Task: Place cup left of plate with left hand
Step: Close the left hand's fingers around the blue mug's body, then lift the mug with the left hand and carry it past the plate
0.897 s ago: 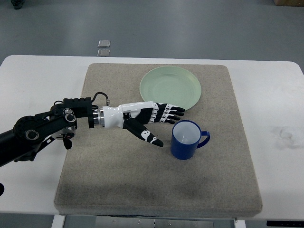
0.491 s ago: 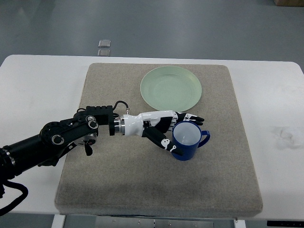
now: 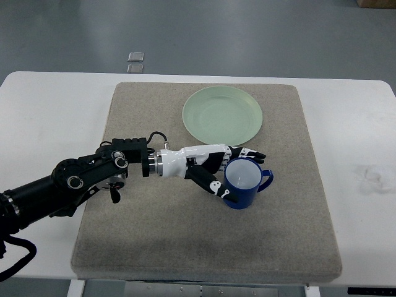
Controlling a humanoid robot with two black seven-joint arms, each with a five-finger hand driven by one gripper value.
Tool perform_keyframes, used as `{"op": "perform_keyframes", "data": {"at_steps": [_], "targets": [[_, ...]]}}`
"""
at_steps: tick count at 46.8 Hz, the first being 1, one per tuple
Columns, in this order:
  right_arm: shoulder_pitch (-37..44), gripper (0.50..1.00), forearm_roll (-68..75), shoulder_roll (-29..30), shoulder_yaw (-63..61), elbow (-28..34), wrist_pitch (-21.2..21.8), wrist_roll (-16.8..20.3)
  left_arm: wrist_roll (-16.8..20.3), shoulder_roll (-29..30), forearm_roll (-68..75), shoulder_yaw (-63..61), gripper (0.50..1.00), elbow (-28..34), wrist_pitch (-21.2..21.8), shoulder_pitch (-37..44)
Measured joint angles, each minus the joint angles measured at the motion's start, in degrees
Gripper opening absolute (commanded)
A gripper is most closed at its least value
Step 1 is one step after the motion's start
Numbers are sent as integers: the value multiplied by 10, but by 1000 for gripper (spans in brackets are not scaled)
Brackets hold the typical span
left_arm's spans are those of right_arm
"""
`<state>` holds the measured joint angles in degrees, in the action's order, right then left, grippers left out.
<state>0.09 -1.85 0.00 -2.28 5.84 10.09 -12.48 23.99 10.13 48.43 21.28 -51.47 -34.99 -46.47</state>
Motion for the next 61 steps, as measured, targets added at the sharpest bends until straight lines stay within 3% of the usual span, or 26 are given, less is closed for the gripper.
{"op": "perform_keyframes", "data": {"at_steps": [5, 9, 23, 32, 43, 61], "targets": [[0, 932, 0, 0, 0, 0, 0, 0, 0, 0, 1, -1, 958, 0, 0, 0], [0, 932, 0, 0, 0, 0, 0, 0, 0, 0, 1, -1, 902, 0, 0, 0], [0, 932, 0, 0, 0, 0, 0, 0, 1, -1, 1, -1, 801, 1, 0, 1], [0, 932, 0, 0, 0, 0, 0, 0, 1, -2, 6, -1, 675, 1, 0, 1], [0, 932, 0, 0, 0, 0, 0, 0, 1, -2, 14, -1, 632, 1, 0, 0], [0, 932, 0, 0, 0, 0, 0, 0, 1, -9, 1, 7, 636, 12, 0, 0]]}}
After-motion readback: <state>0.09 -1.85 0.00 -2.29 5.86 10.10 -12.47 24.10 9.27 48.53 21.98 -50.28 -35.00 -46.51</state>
